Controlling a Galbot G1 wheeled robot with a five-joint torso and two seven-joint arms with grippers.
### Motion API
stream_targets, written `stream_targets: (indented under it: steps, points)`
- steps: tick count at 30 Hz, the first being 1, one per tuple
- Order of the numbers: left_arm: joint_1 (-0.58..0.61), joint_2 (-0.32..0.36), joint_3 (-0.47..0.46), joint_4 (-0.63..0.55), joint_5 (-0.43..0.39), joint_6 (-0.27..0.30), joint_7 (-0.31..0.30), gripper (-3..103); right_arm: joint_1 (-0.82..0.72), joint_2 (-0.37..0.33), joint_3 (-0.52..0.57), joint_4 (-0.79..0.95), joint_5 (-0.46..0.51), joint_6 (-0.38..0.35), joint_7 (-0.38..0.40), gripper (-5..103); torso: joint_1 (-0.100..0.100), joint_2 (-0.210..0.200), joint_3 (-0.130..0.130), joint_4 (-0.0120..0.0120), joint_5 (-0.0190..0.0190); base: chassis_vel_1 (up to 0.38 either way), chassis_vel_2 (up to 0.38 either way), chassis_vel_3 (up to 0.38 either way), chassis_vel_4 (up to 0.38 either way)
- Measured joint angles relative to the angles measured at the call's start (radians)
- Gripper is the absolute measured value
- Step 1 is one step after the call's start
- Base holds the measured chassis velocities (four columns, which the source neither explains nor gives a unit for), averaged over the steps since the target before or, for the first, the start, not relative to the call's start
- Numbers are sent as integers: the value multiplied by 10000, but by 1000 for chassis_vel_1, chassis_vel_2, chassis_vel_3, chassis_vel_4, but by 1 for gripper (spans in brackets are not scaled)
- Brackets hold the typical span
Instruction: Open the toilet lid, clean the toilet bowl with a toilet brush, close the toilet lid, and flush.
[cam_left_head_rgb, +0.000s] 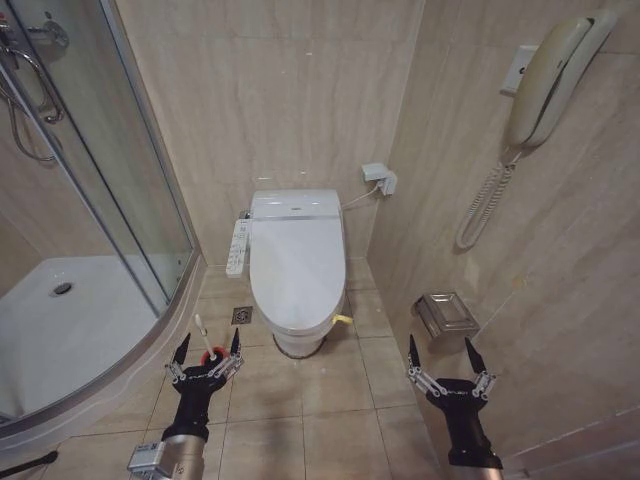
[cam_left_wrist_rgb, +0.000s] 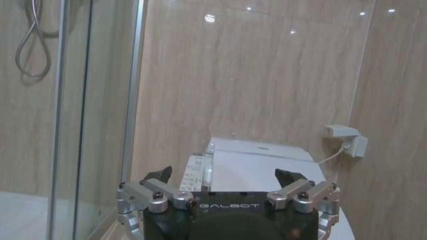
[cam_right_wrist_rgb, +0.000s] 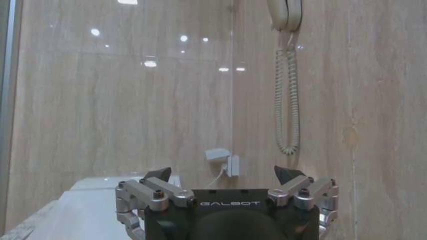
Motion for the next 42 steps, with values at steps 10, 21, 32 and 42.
stream_targets:
  steps: [10, 21, 32, 42]
  points:
    - [146, -33, -118, -326, 87, 78, 49, 100, 117, -5, -48, -212, 596, 319, -849, 100, -1, 0, 0, 0, 1, 0, 0, 0, 0]
    - [119, -70, -74, -79, 116, -52, 157, 100, 279, -8, 44, -488, 855, 543, -1075, 100, -2, 1, -1, 0, 0, -73, 60, 70, -67]
    - [211, -104, -33, -69, 163, -195, 167, 100, 265, -8, 96, -439, 955, 621, -997, 100, 1, 0, 0, -1, 0, -221, 222, 231, -228]
    - [199, -131, -5, 76, 166, -264, 166, 100, 255, -7, 73, -347, 662, 1064, -666, 100, 11, -5, 4, -1, -3, -212, 232, 194, -200]
